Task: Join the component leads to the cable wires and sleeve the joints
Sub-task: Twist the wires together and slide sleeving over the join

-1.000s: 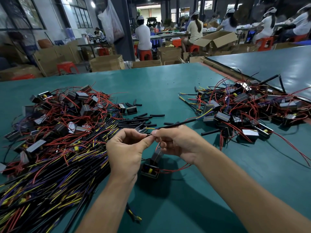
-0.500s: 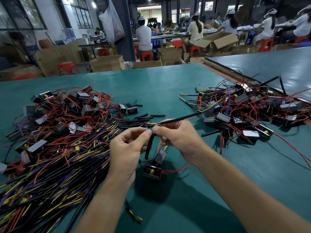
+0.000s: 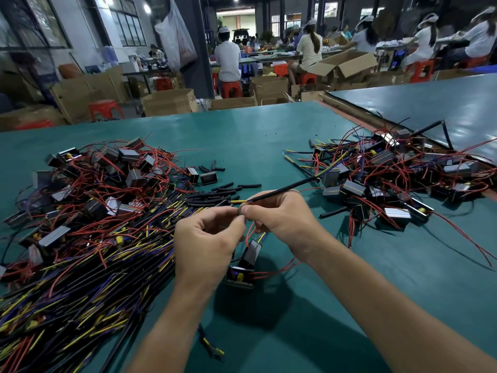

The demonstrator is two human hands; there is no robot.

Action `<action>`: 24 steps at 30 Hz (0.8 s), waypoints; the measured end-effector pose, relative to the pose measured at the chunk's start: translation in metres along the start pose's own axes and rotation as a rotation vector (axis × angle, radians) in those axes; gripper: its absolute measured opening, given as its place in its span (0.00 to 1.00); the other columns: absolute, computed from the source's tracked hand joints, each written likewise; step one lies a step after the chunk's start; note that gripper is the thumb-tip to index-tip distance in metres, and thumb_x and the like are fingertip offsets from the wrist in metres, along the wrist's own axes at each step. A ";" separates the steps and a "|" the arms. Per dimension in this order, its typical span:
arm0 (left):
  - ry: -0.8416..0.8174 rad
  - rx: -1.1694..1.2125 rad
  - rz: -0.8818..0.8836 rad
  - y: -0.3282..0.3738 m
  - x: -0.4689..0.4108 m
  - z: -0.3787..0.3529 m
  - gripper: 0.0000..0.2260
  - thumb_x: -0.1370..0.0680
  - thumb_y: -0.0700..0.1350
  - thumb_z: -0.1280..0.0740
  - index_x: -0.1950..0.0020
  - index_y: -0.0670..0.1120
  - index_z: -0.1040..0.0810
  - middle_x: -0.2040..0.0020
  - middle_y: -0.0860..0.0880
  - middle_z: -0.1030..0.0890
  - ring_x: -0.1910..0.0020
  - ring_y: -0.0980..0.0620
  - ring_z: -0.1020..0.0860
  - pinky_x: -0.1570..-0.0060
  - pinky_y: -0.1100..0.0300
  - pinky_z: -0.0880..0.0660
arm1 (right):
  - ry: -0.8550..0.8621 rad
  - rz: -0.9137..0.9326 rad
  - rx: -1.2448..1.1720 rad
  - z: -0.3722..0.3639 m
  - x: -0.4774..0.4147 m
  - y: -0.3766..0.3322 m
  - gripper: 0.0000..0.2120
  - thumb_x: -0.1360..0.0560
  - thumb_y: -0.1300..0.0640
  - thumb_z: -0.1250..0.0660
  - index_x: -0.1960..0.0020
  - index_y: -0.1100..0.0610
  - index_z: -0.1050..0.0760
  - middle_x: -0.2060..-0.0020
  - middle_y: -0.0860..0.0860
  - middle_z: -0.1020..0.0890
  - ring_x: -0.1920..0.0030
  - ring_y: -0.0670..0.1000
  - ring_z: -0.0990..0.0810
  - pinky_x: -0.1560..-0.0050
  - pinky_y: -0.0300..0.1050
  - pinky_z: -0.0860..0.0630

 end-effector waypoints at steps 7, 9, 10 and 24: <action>-0.060 0.020 0.076 -0.005 -0.001 -0.002 0.12 0.28 0.34 0.26 0.63 0.52 0.15 0.70 0.52 0.17 0.73 0.58 0.23 0.70 0.67 0.26 | -0.024 0.042 0.020 0.000 0.000 -0.004 0.15 0.28 0.68 0.28 0.68 0.52 0.20 0.74 0.46 0.19 0.75 0.41 0.24 0.71 0.35 0.25; -0.055 0.057 0.133 -0.009 -0.002 -0.001 0.12 0.28 0.34 0.27 0.65 0.51 0.14 0.70 0.49 0.17 0.73 0.54 0.24 0.71 0.64 0.25 | -0.027 0.065 0.045 0.000 -0.001 -0.006 0.15 0.28 0.68 0.28 0.68 0.52 0.20 0.74 0.46 0.19 0.74 0.41 0.24 0.70 0.35 0.24; -0.054 0.071 0.147 -0.010 -0.002 0.000 0.11 0.27 0.34 0.28 0.64 0.49 0.14 0.69 0.47 0.17 0.73 0.53 0.23 0.70 0.62 0.24 | -0.016 0.083 0.071 0.002 -0.001 -0.006 0.15 0.28 0.68 0.28 0.68 0.52 0.20 0.74 0.45 0.19 0.74 0.42 0.24 0.70 0.36 0.24; -0.060 0.096 0.164 -0.005 -0.002 0.000 0.12 0.26 0.36 0.29 0.66 0.50 0.14 0.68 0.48 0.17 0.74 0.53 0.22 0.70 0.57 0.22 | -0.039 0.174 0.105 0.002 -0.001 -0.009 0.16 0.27 0.67 0.29 0.68 0.49 0.18 0.71 0.46 0.17 0.72 0.40 0.22 0.68 0.35 0.24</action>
Point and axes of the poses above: each hand's wrist, its own x-axis away from the middle knuckle, its own z-axis out of the back of the hand, y = z × x, the point moved 5 cm from there along -x, towards the middle knuckle
